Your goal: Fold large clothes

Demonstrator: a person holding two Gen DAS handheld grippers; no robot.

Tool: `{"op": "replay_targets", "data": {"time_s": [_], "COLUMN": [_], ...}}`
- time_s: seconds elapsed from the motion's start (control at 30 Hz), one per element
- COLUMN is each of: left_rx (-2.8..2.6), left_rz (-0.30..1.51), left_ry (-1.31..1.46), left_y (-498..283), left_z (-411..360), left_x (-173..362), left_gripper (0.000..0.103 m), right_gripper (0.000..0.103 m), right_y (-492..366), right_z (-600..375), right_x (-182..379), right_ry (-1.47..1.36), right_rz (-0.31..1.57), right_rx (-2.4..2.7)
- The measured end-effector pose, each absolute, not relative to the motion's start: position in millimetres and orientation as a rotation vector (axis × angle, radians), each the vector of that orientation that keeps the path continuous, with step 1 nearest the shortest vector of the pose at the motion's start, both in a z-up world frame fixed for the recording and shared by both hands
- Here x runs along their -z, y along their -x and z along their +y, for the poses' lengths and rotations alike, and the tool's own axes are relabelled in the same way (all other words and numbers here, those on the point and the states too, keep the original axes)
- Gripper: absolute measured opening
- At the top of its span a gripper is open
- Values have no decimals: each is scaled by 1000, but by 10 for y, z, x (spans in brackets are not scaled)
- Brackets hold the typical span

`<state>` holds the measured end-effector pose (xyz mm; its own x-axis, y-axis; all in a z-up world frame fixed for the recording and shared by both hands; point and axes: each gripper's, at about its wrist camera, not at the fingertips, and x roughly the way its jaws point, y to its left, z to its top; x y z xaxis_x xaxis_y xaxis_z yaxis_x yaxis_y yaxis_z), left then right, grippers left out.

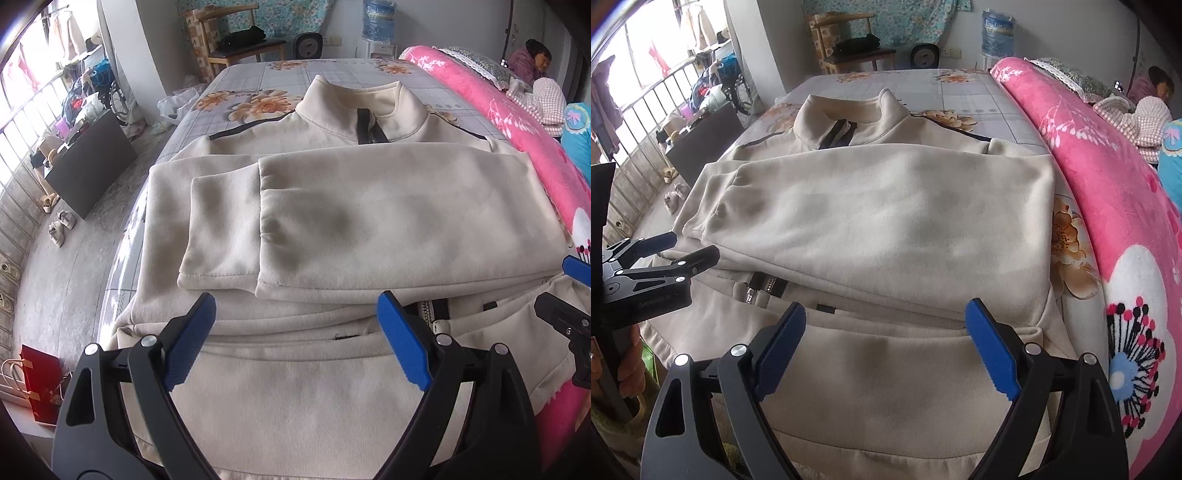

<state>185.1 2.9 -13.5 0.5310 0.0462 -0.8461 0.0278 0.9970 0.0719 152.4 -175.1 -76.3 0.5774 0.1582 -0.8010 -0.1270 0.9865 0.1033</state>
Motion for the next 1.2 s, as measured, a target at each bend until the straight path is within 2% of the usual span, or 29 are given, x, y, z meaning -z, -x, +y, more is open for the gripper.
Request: {"op": "replay_targets", "data": {"time_s": [0.33,0.53,0.6,0.67,0.7,1.2], "left_rx": [-22,-36,-45,-46,-42,-48], "left_rz": [999,1057,1053,1052,1051,1017], "left_ry": [-68,-71,-54,-44,-39,-36], "left_y": [-2113,-2369,-2397,-2412,-2415,-2372], "left_z": [21,27,64,90,101,90], "left_x": [138,382,429,445,452,471], "left_gripper": [86,86,92,95,95,96], "right_gripper": [86,86,86,90,96,97], "right_y": [-1915,-2272,-2377,-2437,-2452,-2500], "right_z": [-1772,-1723,-1716,-1719,-1723,-1803], "right_x": [639,825,939,1052,1090,1135], "right_ry": [-37,-2,20,45,52,13], "right_rz": [902,952,981,1009,1009,1018], "right_rx": [-134,-107,-82,-65,-59,-71]}}
